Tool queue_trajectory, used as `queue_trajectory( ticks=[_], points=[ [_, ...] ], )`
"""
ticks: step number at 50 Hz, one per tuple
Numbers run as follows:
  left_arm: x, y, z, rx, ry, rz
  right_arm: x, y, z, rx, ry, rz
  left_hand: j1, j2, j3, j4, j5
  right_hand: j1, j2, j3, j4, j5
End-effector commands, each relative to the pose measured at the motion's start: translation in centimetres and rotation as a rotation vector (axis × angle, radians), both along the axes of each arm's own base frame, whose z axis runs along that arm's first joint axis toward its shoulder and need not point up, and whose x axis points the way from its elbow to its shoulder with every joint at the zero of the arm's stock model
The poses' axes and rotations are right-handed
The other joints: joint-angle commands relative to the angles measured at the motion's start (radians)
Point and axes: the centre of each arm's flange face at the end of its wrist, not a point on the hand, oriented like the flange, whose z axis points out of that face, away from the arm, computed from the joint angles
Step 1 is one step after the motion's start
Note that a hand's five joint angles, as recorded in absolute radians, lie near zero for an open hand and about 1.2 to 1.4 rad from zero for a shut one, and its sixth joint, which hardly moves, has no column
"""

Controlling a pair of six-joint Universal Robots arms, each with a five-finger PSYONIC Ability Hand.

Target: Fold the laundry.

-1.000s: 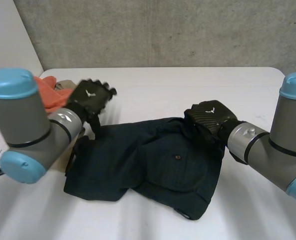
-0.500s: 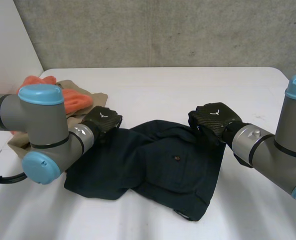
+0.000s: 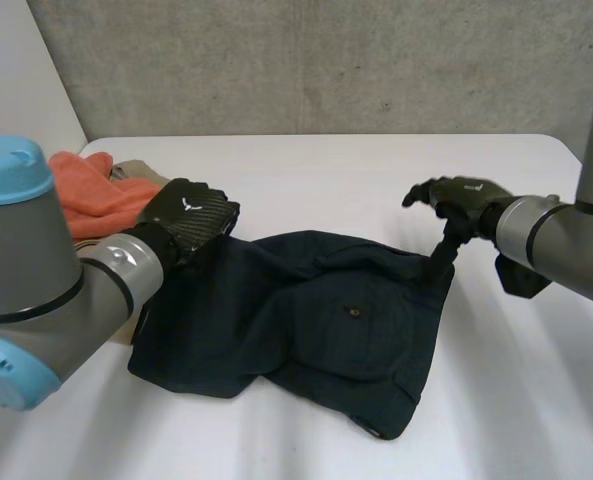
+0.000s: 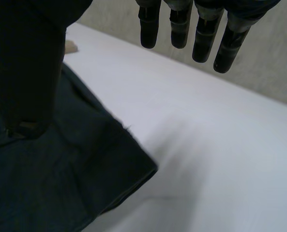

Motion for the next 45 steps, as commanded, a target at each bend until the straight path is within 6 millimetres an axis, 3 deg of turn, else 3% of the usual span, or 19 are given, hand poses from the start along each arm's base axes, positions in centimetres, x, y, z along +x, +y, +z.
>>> queue_trajectory(
  ticks=[1,7,9,10,13,16,18,19,21,23,27,30,33,38,41,45],
  points=[
    [0.6,1.7,1.1,-0.020,0.005,-0.010,0.9,0.1,-3.0,0.159,-0.016,0.028,0.161,0.139,0.139,0.140,0.153,-0.035,-0.055,-0.041,-0.068,-0.067],
    [0.5,1.8,1.0,-0.025,0.004,-0.012,1.5,0.5,-3.9,0.218,-0.043,0.069,0.158,0.136,0.136,0.137,0.150,0.012,-0.007,0.006,-0.021,-0.020],
    [0.5,1.4,1.2,-0.036,0.009,-0.007,1.6,0.3,-4.1,0.217,-0.046,0.069,0.160,0.139,0.139,0.140,0.153,0.235,0.216,0.229,0.202,0.204],
    [0.4,1.2,1.3,-0.044,0.013,-0.007,1.7,-0.1,-4.3,0.208,-0.044,0.072,0.161,0.139,0.139,0.140,0.153,0.550,0.531,0.544,0.517,0.519],
    [-0.2,-0.4,1.2,-0.087,0.032,-0.004,2.0,-1.2,-4.1,0.153,-0.048,0.078,0.169,0.148,0.148,0.149,0.162,1.184,1.165,1.178,1.151,1.152],
    [-1.2,-2.8,1.8,-0.167,0.064,0.000,2.3,-2.7,-3.0,0.031,-0.055,0.072,0.187,0.165,0.165,0.167,0.180,1.187,1.167,1.181,1.154,1.155],
    [-1.8,-4.3,3.0,-0.236,0.097,0.004,2.5,-4.5,-1.1,-0.151,-0.053,0.052,0.187,0.165,0.165,0.167,0.180,1.187,1.167,1.181,1.154,1.155],
    [-2.5,-5.8,4.9,-0.330,0.143,0.007,2.6,-5.2,-0.3,-0.226,-0.050,0.042,0.193,0.171,0.171,0.172,0.186,1.187,1.167,1.181,1.154,1.155],
    [-3.0,-7.0,6.9,-0.421,0.185,0.014,2.6,-6.4,3.3,-0.458,-0.060,0.005,0.193,0.171,0.171,0.172,0.186,1.187,1.167,1.181,1.154,1.155],
    [-3.6,-8.5,10.6,-0.583,0.265,0.019,2.4,-7.0,7.7,-0.697,-0.097,-0.043,0.187,0.165,0.165,0.167,0.180,1.187,1.167,1.181,1.154,1.155],
    [-4.0,-9.0,16.5,-0.842,0.406,0.035,2.1,-6.7,13.3,-0.981,-0.181,-0.096,0.187,0.165,0.165,0.167,0.180,1.187,1.167,1.181,1.154,1.155],
    [-3.9,-8.4,19.6,-0.984,0.500,0.059,2.1,-5.8,15.5,-1.059,-0.218,-0.103,0.190,0.168,0.168,0.169,0.183,1.187,1.167,1.181,1.154,1.155],
    [-3.7,-7.8,20.8,-1.037,0.550,0.071,2.0,-4.8,17.3,-1.112,-0.242,-0.101,0.190,0.168,0.168,0.170,0.183,1.187,1.167,1.181,1.154,1.155],
    [-3.8,-7.0,19.7,-0.996,0.562,0.063,1.8,-4.1,18.0,-1.121,-0.244,-0.097,0.190,0.168,0.168,0.170,0.183,1.187,1.167,1.181,1.154,1.155],
    [-3.8,-6.6,18.1,-0.942,0.544,0.056,1.8,-4.2,16.5,-1.076,-0.223,-0.088,0.190,0.168,0.168,0.169,0.183,1.187,1.167,1.181,1.154,1.155],
    [-3.8,-6.1,13.7,-0.816,0.479,0.052,1.9,-3.8,13.8,-0.994,-0.185,-0.071,0.187,0.165,0.165,0.167,0.180,1.187,1.167,1.181,1.154,1.155]
  ],
)
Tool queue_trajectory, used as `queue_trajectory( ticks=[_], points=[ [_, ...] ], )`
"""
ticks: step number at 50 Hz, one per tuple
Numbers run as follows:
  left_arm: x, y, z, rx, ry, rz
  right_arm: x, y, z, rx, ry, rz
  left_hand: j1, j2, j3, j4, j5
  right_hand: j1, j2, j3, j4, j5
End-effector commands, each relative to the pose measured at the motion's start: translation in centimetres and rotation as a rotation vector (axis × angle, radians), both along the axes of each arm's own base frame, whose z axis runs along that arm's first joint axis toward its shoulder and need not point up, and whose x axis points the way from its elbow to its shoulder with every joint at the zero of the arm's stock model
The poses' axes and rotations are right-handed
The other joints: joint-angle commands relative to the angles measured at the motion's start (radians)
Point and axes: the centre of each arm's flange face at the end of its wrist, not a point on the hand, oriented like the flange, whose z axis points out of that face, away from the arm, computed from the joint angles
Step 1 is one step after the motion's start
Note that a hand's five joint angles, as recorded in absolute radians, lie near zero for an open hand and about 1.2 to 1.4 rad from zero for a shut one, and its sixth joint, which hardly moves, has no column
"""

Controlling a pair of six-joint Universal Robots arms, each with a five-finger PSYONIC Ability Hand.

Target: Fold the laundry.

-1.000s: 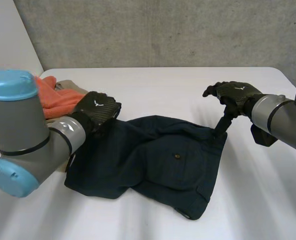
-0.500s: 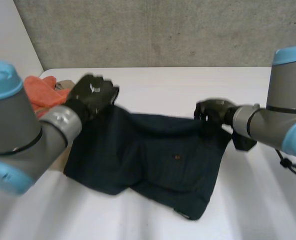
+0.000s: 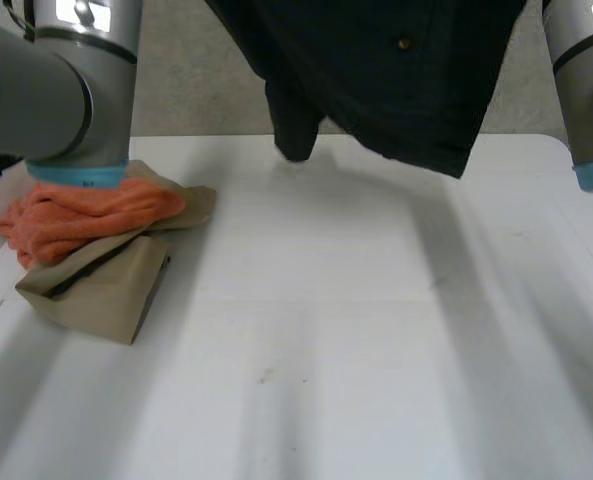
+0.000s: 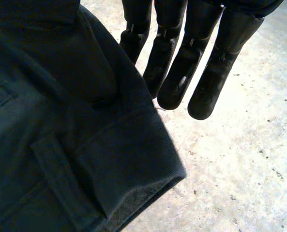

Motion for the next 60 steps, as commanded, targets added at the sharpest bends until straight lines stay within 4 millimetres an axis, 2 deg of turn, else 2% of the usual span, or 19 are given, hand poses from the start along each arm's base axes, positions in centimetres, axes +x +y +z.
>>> queue_trajectory(
  ticks=[1,4,5,8,9,12,13,17,20,23,30,37,41,46,49,50,53,54,60],
  points=[
    [0.1,1.3,-8.7,0.261,-0.124,-0.024,0.1,0.5,-4.7,0.161,0.074,0.014,0.184,0.170,0.174,0.170,0.176,0.413,0.219,0.216,0.206,0.227],
    [0.2,2.3,-12.3,0.366,-0.180,-0.034,0.1,1.1,-8.0,0.284,0.133,0.037,0.181,0.167,0.171,0.167,0.173,0.413,0.219,0.216,0.206,0.227],
    [0.1,3.3,-14.7,0.436,-0.221,-0.045,0.2,1.4,-10.0,0.358,0.173,0.050,0.178,0.164,0.168,0.164,0.170,0.413,0.219,0.216,0.206,0.227],
    [0.1,5.4,-19.1,0.568,-0.297,-0.066,0.2,2.0,-13.2,0.475,0.231,0.074,0.175,0.161,0.165,0.161,0.167,0.413,0.219,0.216,0.206,0.227],
    [0.2,5.9,-20.1,0.598,-0.316,-0.068,0.3,2.4,-15.8,0.556,0.280,0.085,0.175,0.161,0.165,0.161,0.167,0.413,0.219,0.216,0.206,0.227],
    [1.0,7.5,-23.1,0.713,-0.376,-0.055,0.5,3.3,-19.3,0.649,0.370,0.093,0.178,0.164,0.168,0.164,0.170,0.413,0.219,0.216,0.206,0.227],
    [1.2,7.9,-23.7,0.740,-0.388,-0.049,0.5,4.0,-21.1,0.694,0.433,0.094,0.178,0.164,0.168,0.164,0.170,0.413,0.219,0.216,0.206,0.227],
    [2.5,9.8,-25.7,0.873,-0.455,-0.013,0.2,6.1,-23.5,0.768,0.569,0.090,0.187,0.173,0.177,0.173,0.179,0.413,0.219,0.216,0.206,0.227],
    [3.5,11.7,-25.8,0.969,-0.510,0.005,-0.3,7.7,-25.0,0.837,0.653,0.101,0.193,0.179,0.183,0.179,0.185,0.413,0.219,0.216,0.206,0.227],
    [4.2,13.3,-25.6,1.032,-0.554,0.009,-0.6,9.2,-25.6,0.894,0.706,0.116,0.190,0.176,0.180,0.176,0.182,0.413,0.219,0.216,0.206,0.227],
    [5.8,19.2,-25.3,1.197,-0.718,-0.037,-2.2,13.5,-23.1,1.012,0.788,0.158,0.190,0.176,0.180,0.176,0.182,0.413,0.219,0.216,0.206,0.227],
    [6.8,24.1,-26.2,1.311,-0.902,-0.099,-3.9,16.5,-23.2,1.068,0.981,0.174,0.231,0.217,0.221,0.217,0.223,0.413,0.219,0.216,0.206,0.227],
    [7.5,26.0,-26.4,1.381,-0.994,-0.121,-4.7,19.0,-23.0,1.091,1.093,0.223,0.237,0.222,0.226,0.223,0.229,0.413,0.219,0.216,0.206,0.227],
    [8.1,28.1,-26.2,1.440,-1.101,-0.148,-5.4,19.8,-23.0,1.113,1.137,0.238,0.252,0.237,0.241,0.238,0.244,0.413,0.219,0.216,0.206,0.227],
    [7.6,27.5,-25.6,1.412,-1.080,-0.148,-5.7,19.3,-22.9,1.113,1.128,0.223,-0.014,-0.028,-0.024,-0.028,-0.022,0.413,0.219,0.216,0.206,0.227],
    [6.8,26.4,-24.9,1.373,-1.033,-0.143,-5.6,19.3,-22.9,1.108,1.124,0.225,-0.423,-0.437,-0.433,-0.436,-0.431,0.413,0.219,0.216,0.206,0.227],
    [5.7,23.9,-23.7,1.303,-0.936,-0.122,-5.4,18.7,-22.9,1.084,1.102,0.228,-0.775,-0.790,-0.786,-0.789,-0.783,0.413,0.219,0.216,0.206,0.227],
    [5.2,21.8,-22.8,1.256,-0.854,-0.096,-5.3,18.6,-22.9,1.076,1.094,0.228,-0.860,-0.875,-0.871,-0.874,-0.868,0.413,0.219,0.216,0.206,0.227],
    [4.9,13.7,-20.1,1.067,-0.580,0.013,-4.9,17.8,-23.8,1.050,1.073,0.226,-0.855,-0.870,-0.866,-0.869,-0.863,0.413,0.219,0.216,0.206,0.227]
  ],
)
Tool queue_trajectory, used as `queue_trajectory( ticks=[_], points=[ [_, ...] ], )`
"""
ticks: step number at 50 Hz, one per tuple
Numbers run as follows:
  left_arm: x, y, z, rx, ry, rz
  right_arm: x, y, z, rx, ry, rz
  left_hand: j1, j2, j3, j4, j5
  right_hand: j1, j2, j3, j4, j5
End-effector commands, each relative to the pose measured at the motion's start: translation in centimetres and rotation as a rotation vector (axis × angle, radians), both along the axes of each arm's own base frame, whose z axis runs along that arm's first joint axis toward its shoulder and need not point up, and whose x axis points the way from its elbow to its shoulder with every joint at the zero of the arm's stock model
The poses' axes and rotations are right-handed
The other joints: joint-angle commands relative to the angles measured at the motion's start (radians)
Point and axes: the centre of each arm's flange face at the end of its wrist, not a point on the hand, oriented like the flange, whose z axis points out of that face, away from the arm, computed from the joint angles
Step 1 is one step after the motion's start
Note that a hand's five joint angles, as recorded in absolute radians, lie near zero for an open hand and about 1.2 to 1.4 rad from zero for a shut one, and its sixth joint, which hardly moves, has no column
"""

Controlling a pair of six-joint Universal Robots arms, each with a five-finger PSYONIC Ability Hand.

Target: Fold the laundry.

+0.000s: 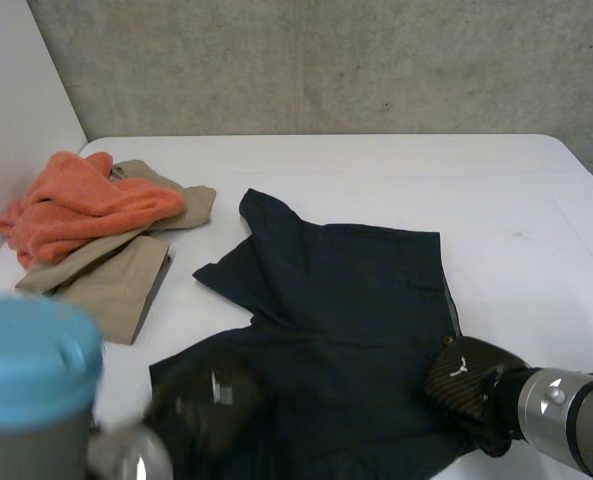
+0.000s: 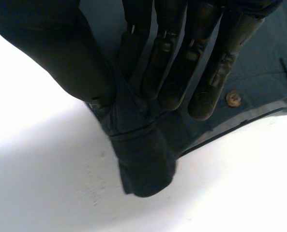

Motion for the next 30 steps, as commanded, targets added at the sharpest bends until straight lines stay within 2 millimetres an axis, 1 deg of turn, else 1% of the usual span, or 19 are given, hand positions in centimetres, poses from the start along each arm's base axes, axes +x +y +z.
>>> queue_trajectory(
  ticks=[1,2,5,6,8,9,10,12,13,16,18,19,20,22,24,27,29,30],
  points=[
    [-0.8,-9.9,3.5,-0.306,0.243,0.182,0.5,-1.1,-0.8,-0.031,-0.035,-0.003,-0.041,-0.012,-0.017,-0.007,-0.001,0.413,0.219,0.212,0.205,0.225],
    [-1.0,-11.5,3.2,-0.342,0.270,0.191,0.6,-1.1,-0.9,-0.033,-0.035,-0.002,-0.026,0.002,-0.003,0.008,0.013,0.413,0.219,0.212,0.205,0.225],
    [-1.7,-13.8,1.8,-0.352,0.292,0.179,0.6,-1.2,-0.9,-0.042,-0.045,-0.007,-0.023,0.005,0.000,0.011,0.016,0.413,0.219,0.212,0.205,0.225],
    [-2.4,-15.1,0.9,-0.354,0.307,0.156,0.7,-1.4,-0.9,-0.048,-0.055,-0.016,0.000,0.029,0.024,0.034,0.040,0.413,0.219,0.212,0.205,0.225],
    [-2.9,-16.4,0.0,-0.347,0.314,0.140,0.8,-1.6,-0.8,-0.056,-0.066,-0.024,0.024,0.052,0.047,0.058,0.063,0.413,0.219,0.212,0.205,0.225],
    [-3.3,-17.5,-1.2,-0.327,0.308,0.133,0.8,-1.7,-0.8,-0.062,-0.072,-0.029,0.027,0.055,0.050,0.061,0.066,0.413,0.219,0.212,0.205,0.225],
    [-3.4,-18.0,-1.8,-0.318,0.303,0.132,0.9,-1.9,-0.8,-0.072,-0.083,-0.036,0.036,0.064,0.059,0.069,0.075,0.413,0.219,0.212,0.205,0.225],
    [-3.5,-19.1,-2.7,-0.304,0.295,0.139,0.9,-2.0,-0.8,-0.079,-0.092,-0.043,0.080,0.108,0.103,0.113,0.119,0.413,0.219,0.212,0.205,0.225],
    [-3.3,-19.9,-3.4,-0.288,0.284,0.153,1.0,-2.1,-0.8,-0.081,-0.096,-0.046,0.092,0.120,0.115,0.125,0.131,0.413,0.219,0.212,0.205,0.225],
    [-3.1,-21.2,-4.7,-0.262,0.268,0.169,1.0,-2.1,-0.8,-0.083,-0.105,-0.050,0.141,0.170,0.164,0.175,0.180,0.413,0.219,0.212,0.205,0.225],
    [-3.2,-21.6,-5.1,-0.259,0.268,0.170,1.0,-2.0,-0.9,-0.075,-0.105,-0.054,0.182,0.211,0.206,0.216,0.222,0.413,0.219,0.212,0.205,0.225],
    [-3.3,-21.8,-5.3,-0.259,0.268,0.170,1.0,-2.0,-0.9,-0.074,-0.105,-0.053,0.215,0.243,0.238,0.248,0.254,0.413,0.219,0.212,0.205,0.225],
    [-3.4,-22.1,-5.9,-0.253,0.263,0.171,1.0,-2.0,-1.0,-0.074,-0.104,-0.054,0.305,0.333,0.328,0.339,0.344,0.413,0.219,0.212,0.205,0.225],
    [-3.5,-22.4,-6.4,-0.247,0.258,0.171,1.0,-2.0,-1.0,-0.081,-0.107,-0.054,0.364,0.393,0.388,0.398,0.404,0.413,0.219,0.212,0.205,0.225],
    [-3.7,-22.5,-7.1,-0.239,0.249,0.170,1.0,-2.1,-1.1,-0.086,-0.108,-0.054,0.373,0.402,0.397,0.407,0.413,0.413,0.219,0.212,0.205,0.225],
    [-3.7,-22.4,-7.5,-0.233,0.236,0.166,1.0,-2.2,-1.1,-0.086,-0.110,-0.059,0.374,0.402,0.397,0.407,0.413,0.413,0.219,0.212,0.205,0.225],
    [-3.7,-22.4,-7.5,-0.238,0.227,0.163,0.9,-2.2,-1.1,-0.086,-0.110,-0.061,0.426,0.454,0.449,0.460,0.465,0.413,0.219,0.212,0.205,0.225],
    [-3.7,-22.3,-7.5,-0.238,0.224,0.160,0.9,-2.3,-1.1,-0.088,-0.110,-0.060,0.487,0.516,0.511,0.521,0.527,0.413,0.219,0.212,0.205,0.225]
  ],
)
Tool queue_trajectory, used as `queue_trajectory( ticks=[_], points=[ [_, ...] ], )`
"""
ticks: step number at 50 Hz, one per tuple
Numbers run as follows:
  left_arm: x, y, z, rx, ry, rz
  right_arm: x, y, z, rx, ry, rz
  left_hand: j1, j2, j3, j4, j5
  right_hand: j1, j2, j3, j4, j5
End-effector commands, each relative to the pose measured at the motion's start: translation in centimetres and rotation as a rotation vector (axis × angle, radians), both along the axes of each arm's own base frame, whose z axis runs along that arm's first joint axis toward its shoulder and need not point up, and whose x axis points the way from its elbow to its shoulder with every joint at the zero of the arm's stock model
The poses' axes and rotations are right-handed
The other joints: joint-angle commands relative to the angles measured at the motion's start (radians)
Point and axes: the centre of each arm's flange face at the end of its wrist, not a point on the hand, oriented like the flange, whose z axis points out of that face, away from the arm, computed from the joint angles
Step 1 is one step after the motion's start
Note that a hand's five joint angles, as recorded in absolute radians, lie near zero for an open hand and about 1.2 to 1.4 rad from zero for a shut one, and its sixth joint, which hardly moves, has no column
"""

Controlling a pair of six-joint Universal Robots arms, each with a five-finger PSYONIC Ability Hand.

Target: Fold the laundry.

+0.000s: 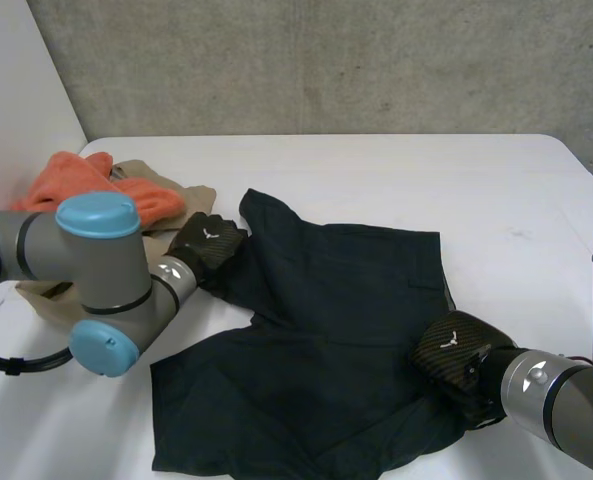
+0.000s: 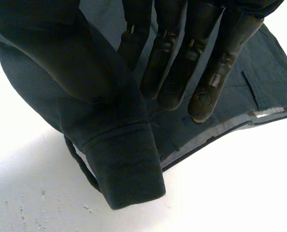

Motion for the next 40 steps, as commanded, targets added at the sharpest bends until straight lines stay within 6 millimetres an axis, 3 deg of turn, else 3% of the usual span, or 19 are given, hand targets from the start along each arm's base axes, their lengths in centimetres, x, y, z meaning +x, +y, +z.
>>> queue_trajectory(
  ticks=[1,6,14,23,25,27,28,29,34,40],
  points=[
    [-0.2,0.2,-0.8,0.004,-0.030,-0.007,-0.1,-0.1,-0.1,-0.004,-0.001,-0.004,0.265,0.270,0.273,0.267,0.268,0.408,0.219,0.212,0.205,0.225],
    [0.0,0.5,-0.6,0.005,-0.043,0.018,0.0,-0.4,-0.1,-0.023,-0.007,-0.007,0.784,0.789,0.792,0.786,0.787,0.408,0.219,0.212,0.205,0.225],
    [2.1,0.9,0.9,-0.025,-0.143,0.213,0.1,-0.8,0.1,-0.042,-0.019,-0.014,0.799,0.805,0.808,0.802,0.803,0.408,0.219,0.212,0.205,0.225],
    [1.6,4.4,1.3,-0.023,-0.253,0.172,0.4,-1.4,0.2,-0.052,-0.072,-0.051,0.799,0.805,0.808,0.802,0.803,0.408,0.219,0.212,0.205,0.225],
    [1.6,4.6,1.5,-0.023,-0.252,0.169,0.6,-1.4,0.1,-0.051,-0.076,-0.049,0.643,0.648,0.651,0.645,0.646,0.408,0.219,0.212,0.205,0.225],
    [1.6,4.8,1.4,-0.019,-0.255,0.166,0.6,-1.4,0.0,-0.049,-0.076,-0.048,0.197,0.203,0.206,0.200,0.201,0.408,0.219,0.212,0.205,0.225],
    [1.6,4.9,1.5,-0.020,-0.257,0.164,0.6,-1.4,0.0,-0.050,-0.077,-0.048,-0.224,-0.218,-0.215,-0.221,-0.220,0.408,0.219,0.212,0.205,0.225],
    [1.6,5.0,1.7,-0.023,-0.256,0.165,0.7,-1.4,0.0,-0.051,-0.079,-0.047,-0.300,-0.295,-0.292,-0.298,-0.297,0.408,0.219,0.212,0.205,0.225],
    [1.9,5.5,4.9,-0.082,-0.196,0.176,0.7,-1.6,-0.1,-0.060,-0.088,-0.053,-0.316,-0.311,-0.308,-0.314,-0.313,0.408,0.219,0.212,0.205,0.225],
    [3.2,8.3,9.3,-0.120,-0.076,0.197,0.8,-1.8,-0.3,-0.057,-0.103,-0.064,-0.196,-0.190,-0.188,-0.194,-0.193,0.408,0.219,0.212,0.205,0.225]
  ],
)
